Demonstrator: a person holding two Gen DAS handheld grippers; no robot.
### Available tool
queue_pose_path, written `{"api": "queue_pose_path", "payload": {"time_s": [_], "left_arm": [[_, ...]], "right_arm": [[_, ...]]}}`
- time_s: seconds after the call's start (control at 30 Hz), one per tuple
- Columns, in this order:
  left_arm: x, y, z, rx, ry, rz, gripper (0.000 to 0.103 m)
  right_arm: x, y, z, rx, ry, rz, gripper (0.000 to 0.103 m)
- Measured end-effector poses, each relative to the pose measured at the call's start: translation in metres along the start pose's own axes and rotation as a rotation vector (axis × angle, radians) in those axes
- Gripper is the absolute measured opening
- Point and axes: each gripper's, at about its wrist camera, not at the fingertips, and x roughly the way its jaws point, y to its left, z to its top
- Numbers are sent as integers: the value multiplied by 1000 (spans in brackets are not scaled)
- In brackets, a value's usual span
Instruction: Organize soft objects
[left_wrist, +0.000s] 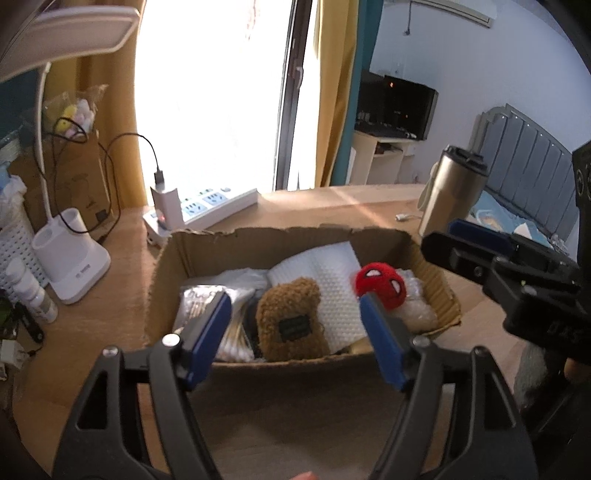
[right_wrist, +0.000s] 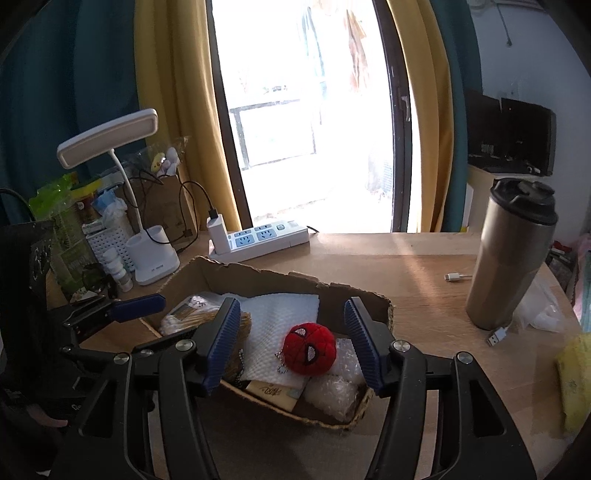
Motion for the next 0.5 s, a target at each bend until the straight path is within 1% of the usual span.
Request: {"api": "queue_pose_path", "payload": {"time_s": [0.17,0.5], "left_arm": [[-26,-1,-1,-6,-54,3,88],[-82,-4,-8,-9,-172,0,90]], "right_arm": [[-20,7,-2,-9,-22,-10,62],[-61,25,-8,-33,-68,-49,63]]}}
